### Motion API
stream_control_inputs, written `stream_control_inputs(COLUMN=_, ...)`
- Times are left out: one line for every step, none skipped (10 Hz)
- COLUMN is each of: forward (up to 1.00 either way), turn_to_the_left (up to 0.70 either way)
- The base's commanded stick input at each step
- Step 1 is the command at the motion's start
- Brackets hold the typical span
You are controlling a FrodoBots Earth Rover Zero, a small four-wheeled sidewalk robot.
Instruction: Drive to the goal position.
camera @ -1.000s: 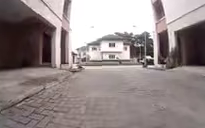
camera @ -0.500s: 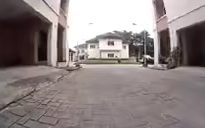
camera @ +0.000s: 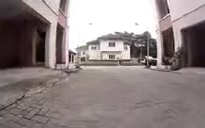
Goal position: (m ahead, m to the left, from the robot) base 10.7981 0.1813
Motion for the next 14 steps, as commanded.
stream_control_inputs(forward=0.70, turn_to_the_left=0.00)
stream_control_inputs(forward=0.70, turn_to_the_left=0.00)
stream_control_inputs(forward=0.70, turn_to_the_left=0.00)
stream_control_inputs(forward=0.70, turn_to_the_left=0.00)
stream_control_inputs(forward=0.70, turn_to_the_left=0.00)
stream_control_inputs(forward=0.70, turn_to_the_left=0.00)
stream_control_inputs(forward=0.70, turn_to_the_left=0.00)
stream_control_inputs(forward=0.70, turn_to_the_left=0.00)
stream_control_inputs(forward=0.70, turn_to_the_left=0.00)
stream_control_inputs(forward=0.70, turn_to_the_left=0.00)
stream_control_inputs(forward=0.70, turn_to_the_left=0.00)
stream_control_inputs(forward=0.70, turn_to_the_left=0.00)
stream_control_inputs(forward=0.70, turn_to_the_left=0.00)
stream_control_inputs(forward=0.70, turn_to_the_left=0.00)
